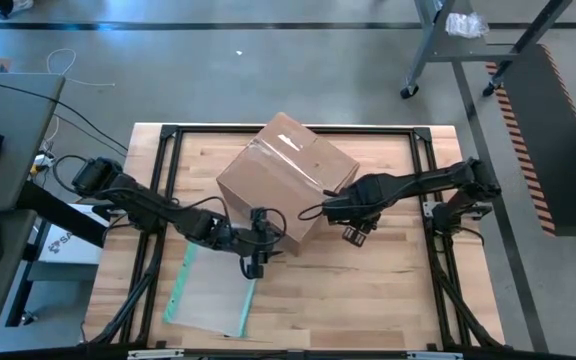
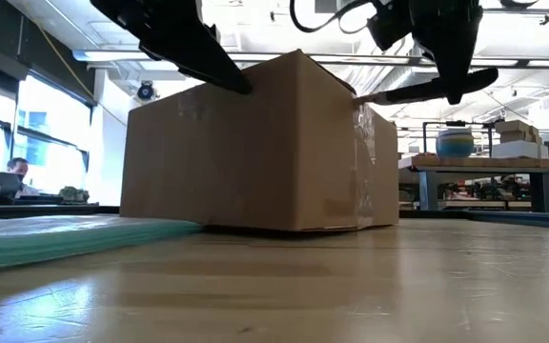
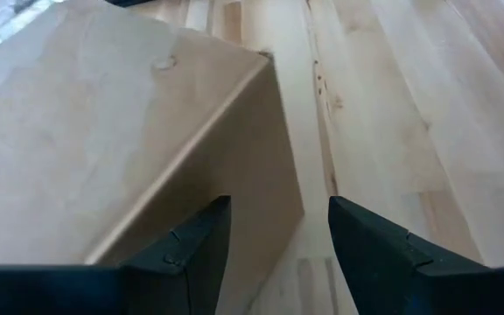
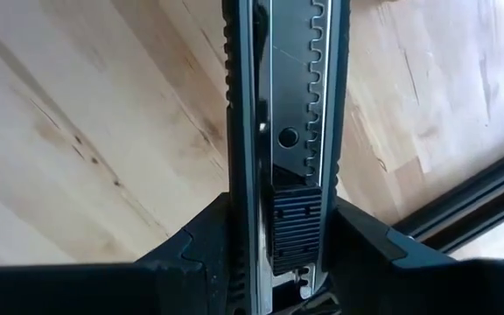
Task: Unpack boxes
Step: Open the cardboard box using the black cutter
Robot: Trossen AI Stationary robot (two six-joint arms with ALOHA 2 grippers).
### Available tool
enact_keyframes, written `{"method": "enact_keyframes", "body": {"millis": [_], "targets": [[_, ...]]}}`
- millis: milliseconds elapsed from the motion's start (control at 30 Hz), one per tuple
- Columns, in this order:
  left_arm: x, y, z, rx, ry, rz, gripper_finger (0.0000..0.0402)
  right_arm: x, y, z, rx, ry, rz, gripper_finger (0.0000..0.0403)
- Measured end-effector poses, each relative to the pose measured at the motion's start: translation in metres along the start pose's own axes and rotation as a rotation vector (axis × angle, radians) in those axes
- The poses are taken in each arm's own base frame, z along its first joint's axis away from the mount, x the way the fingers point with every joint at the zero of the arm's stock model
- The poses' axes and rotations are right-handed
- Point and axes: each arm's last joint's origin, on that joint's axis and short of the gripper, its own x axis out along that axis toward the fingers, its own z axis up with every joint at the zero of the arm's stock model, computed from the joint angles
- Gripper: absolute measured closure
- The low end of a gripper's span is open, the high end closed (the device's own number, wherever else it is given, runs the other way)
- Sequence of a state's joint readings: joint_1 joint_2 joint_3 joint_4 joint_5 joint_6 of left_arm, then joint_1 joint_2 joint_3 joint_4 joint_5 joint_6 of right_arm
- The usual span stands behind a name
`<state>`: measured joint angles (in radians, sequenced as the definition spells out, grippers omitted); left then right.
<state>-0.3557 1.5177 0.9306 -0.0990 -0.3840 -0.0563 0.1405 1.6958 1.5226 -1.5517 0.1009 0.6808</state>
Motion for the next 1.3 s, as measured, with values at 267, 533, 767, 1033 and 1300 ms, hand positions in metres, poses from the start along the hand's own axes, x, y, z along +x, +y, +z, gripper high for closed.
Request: {"method": "enact_keyframes", "body": {"millis": [267,533,767,1033,1300], "targets": [[-0.001,-0.001,-0.003,-0.007,0.025,0.015,0.0226,-0.006,-0.006,-0.007,0.165,0.012,0.034,0.0277],[-0.001,-0.003,-0.003,-0.02,0.023,0.016,0.0226,-0.019,-0.013,-0.02,0.262,0.01,0.104,0.0277],[-0.001,-0.002,-0.003,-0.018,0.028,0.017,0.0226,-0.007,-0.023,-0.016,0.269,0.02,0.052,0.0277],[-0.002,-0.001,-0.006,-0.01,0.056,0.053,0.0226,-0.007,-0.031,-0.034,0.234,0.0,0.047,0.0277],[-0.002,0.0,-0.008,-0.002,0.073,0.092,0.0225,-0.019,-0.041,-0.045,0.274,-0.122,0.016,0.0277]]}}
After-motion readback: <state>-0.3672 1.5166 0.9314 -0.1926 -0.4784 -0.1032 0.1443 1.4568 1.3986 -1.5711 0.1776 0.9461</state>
